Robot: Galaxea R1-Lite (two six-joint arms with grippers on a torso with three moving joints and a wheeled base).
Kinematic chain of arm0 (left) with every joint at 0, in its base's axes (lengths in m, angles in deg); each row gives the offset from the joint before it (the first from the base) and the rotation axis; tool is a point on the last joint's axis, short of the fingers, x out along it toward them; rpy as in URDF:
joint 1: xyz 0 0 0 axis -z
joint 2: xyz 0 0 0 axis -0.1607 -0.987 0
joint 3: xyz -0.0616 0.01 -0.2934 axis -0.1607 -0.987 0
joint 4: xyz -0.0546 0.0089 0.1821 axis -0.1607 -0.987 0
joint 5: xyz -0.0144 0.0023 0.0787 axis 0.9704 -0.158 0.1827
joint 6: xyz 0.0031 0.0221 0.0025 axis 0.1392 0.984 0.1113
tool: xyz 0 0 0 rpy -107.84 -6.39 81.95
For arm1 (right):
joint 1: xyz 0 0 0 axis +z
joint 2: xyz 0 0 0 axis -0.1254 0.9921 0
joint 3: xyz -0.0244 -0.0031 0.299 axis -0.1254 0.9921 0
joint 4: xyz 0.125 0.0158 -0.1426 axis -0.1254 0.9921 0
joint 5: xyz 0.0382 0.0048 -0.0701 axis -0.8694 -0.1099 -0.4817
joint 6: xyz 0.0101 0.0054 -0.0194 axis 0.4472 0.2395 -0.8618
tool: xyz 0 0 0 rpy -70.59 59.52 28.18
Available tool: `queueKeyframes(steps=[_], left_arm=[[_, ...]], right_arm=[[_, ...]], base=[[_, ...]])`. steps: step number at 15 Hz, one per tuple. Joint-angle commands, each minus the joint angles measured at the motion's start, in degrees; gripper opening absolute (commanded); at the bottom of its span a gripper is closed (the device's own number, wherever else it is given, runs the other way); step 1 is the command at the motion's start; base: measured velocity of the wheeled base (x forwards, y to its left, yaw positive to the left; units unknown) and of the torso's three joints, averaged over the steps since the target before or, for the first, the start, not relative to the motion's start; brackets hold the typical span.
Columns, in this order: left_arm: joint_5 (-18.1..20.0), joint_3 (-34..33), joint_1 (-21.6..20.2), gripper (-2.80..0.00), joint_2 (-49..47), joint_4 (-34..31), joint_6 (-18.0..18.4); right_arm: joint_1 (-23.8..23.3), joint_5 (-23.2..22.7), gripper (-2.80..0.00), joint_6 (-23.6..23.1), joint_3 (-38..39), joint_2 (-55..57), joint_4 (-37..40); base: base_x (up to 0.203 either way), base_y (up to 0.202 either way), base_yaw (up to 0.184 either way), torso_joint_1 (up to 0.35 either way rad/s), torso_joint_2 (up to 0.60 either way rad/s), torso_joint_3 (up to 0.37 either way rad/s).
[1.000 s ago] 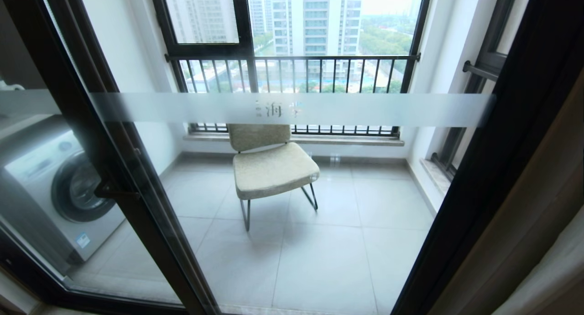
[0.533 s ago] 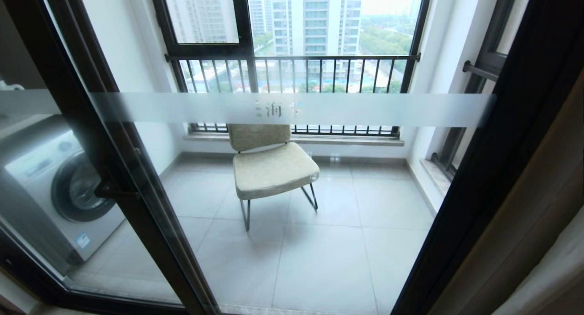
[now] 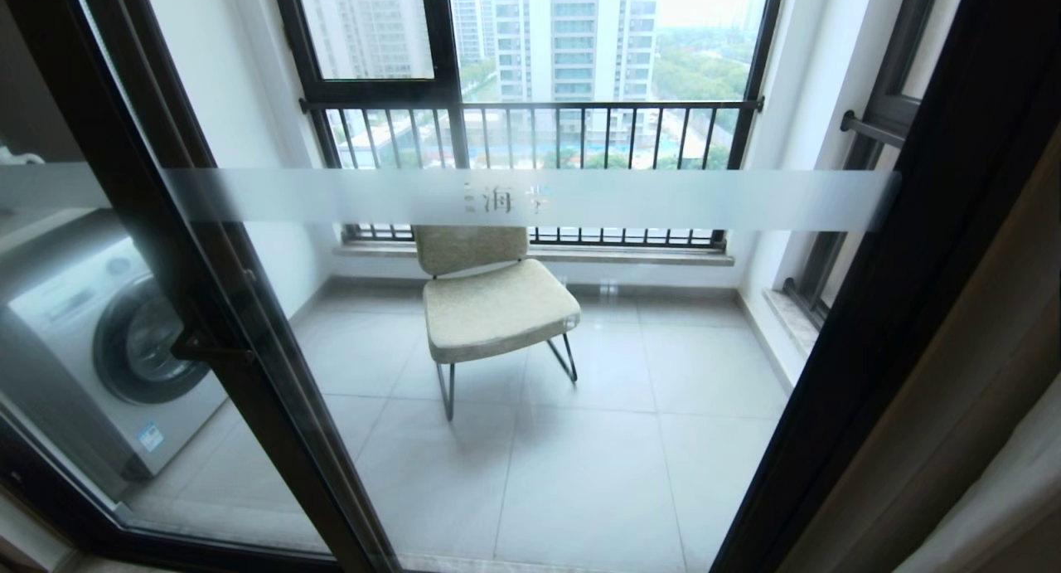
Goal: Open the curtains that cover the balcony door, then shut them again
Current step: Close the inner curtains on both sides
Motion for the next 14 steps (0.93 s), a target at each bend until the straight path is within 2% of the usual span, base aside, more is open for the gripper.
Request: queueKeyframes(steps=[1,4,5,14], left_arm=[[0.0,0.0,0.0,-2.8,0.0,0.0,0.0],[0.0,0.0,0.0,-2.8,0.0,0.0,0.0],[0.0,0.0,0.0,-2.8,0.0,0.0,0.0],[0.0,0.0,0.0,-2.8,0.0,0.0,0.0]], right_arm=[[0.0,0.2,-2.8,-0.9,0.0,-1.8,-0.1],[0.0,-2.6,-2.8,-0.6,-0.1,-1.8,4.6],[0.0,-2.7,-2.8,0.7,-0.1,-1.8,4.5],[0.0,-2.4,-2.8,1.0,0.0,-1.8,4.1]], base=[[0.0,0.0,0.0,0.0,0.0,0.0],[0.0,0.0,0.0,0.0,0.0,0.0],[0.0,0.0,0.0,0.0,0.0,0.0],[0.0,0.0,0.0,0.0,0.0,0.0]])
